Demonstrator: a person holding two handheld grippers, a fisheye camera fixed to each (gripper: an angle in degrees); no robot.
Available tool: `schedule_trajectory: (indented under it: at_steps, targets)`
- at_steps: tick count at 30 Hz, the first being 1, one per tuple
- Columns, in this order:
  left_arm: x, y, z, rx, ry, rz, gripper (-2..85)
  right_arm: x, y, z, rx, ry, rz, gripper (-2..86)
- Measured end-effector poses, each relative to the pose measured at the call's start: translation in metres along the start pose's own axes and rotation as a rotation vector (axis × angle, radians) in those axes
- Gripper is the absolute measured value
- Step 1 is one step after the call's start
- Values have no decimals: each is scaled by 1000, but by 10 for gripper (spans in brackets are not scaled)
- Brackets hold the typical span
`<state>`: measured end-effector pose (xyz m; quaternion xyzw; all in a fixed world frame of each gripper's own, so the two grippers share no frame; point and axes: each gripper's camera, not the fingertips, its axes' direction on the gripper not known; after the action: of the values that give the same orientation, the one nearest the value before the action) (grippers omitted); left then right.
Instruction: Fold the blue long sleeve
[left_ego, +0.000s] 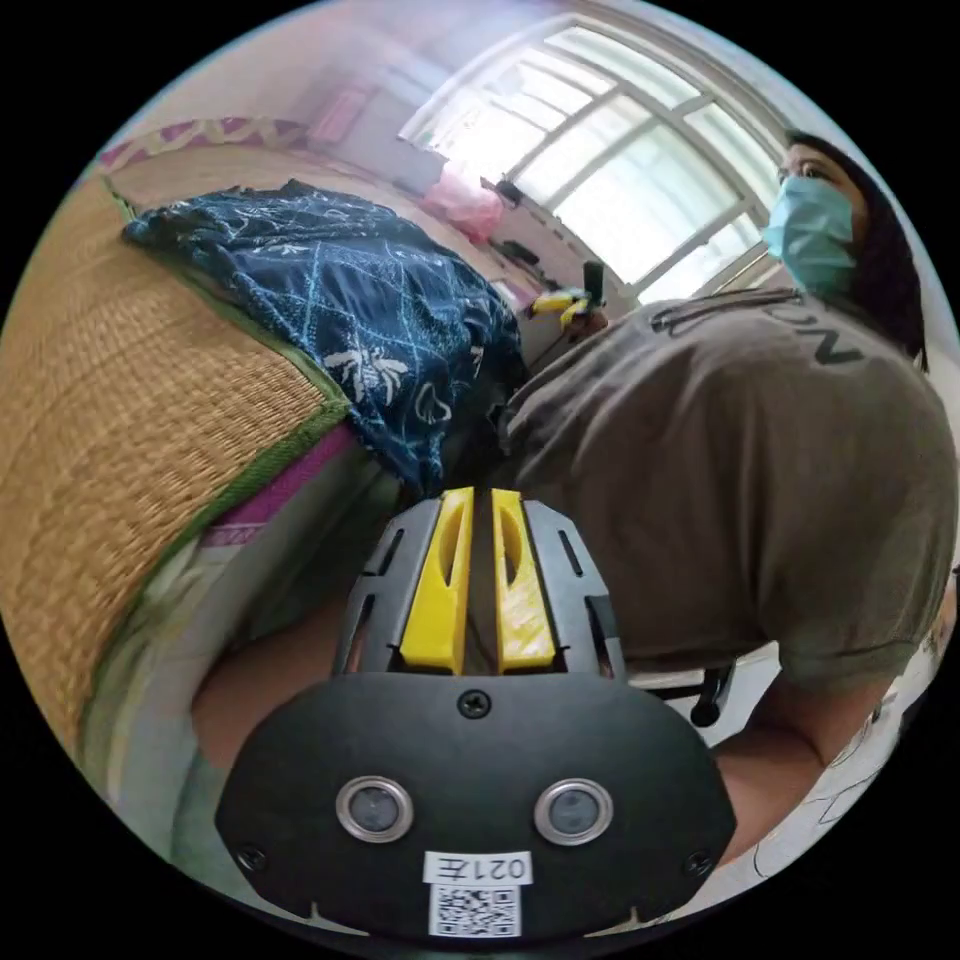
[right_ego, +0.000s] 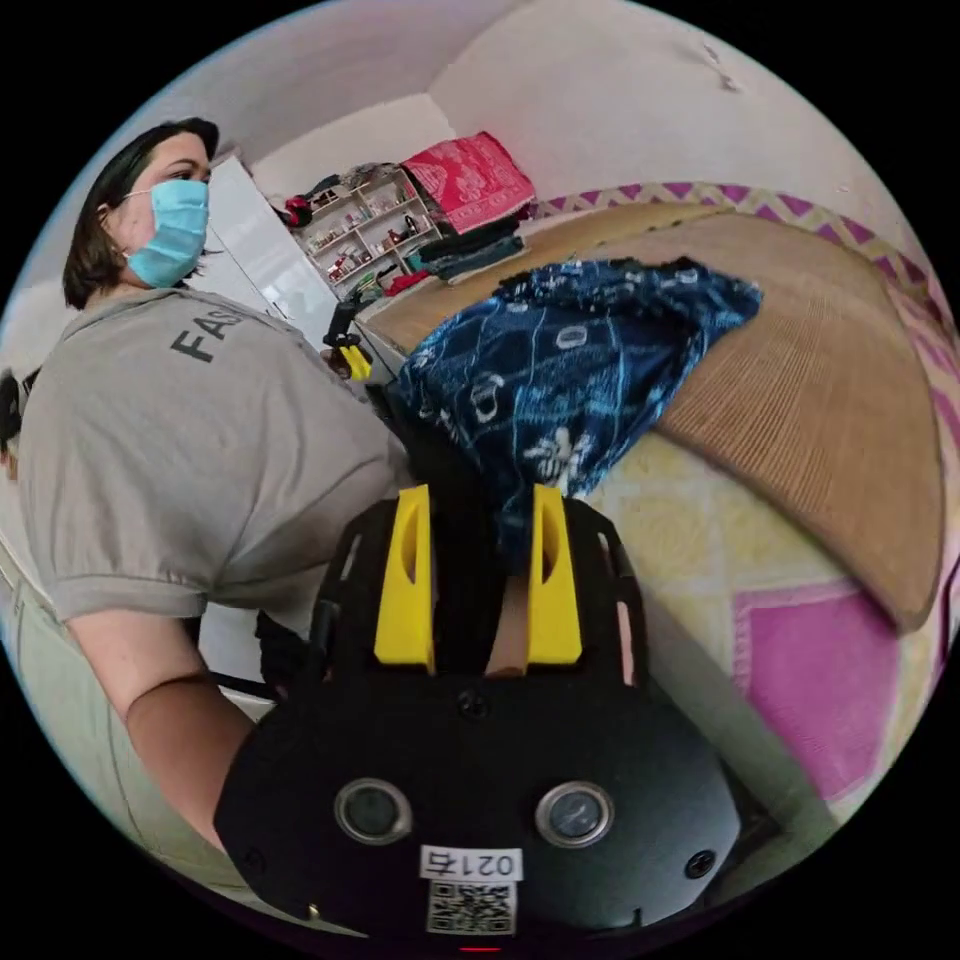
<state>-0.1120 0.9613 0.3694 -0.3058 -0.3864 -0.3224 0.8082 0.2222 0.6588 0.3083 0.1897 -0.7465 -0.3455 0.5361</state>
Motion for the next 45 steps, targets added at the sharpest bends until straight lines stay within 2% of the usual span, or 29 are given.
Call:
schedule_trajectory:
  at_steps: [2,7,12,15,18,23,28,30,33,37,41,45]
  targets:
    - [10,-6,-39,68,-57,0,82,-6,-44,-3,34,86,-64,110]
    - [5,-68,-99,330,-243,14,74,-8,-203,71,90,249,-244,62]
    - [-10,-146,-122,414,-433,6,22,-21,-374,232,-53,288,-394,86]
    - [-10,-168,-131,440,-495,-11,-3,-31,-434,313,-148,294,-441,94]
    - [-6,-173,-135,441,-481,-14,-9,-14,-472,367,-224,289,-393,95]
    - [0,-170,-142,450,-467,-55,-10,44,-493,396,-301,168,-215,50]
    - [14,-191,-154,462,-471,-38,-10,117,-463,295,-56,-73,-26,19]
    - [22,-210,-153,461,-470,4,-10,158,-432,222,100,-169,55,13]
    - [29,-253,-147,443,-435,45,-10,209,-395,144,223,-276,123,10]
    - [37,-310,-134,426,-466,49,-9,254,-345,59,308,-126,235,8]
    - [43,-364,-108,344,-445,77,-9,333,-238,-95,503,-50,370,8]
    - [46,-402,-83,304,-415,92,-9,392,-123,-260,578,186,497,8]
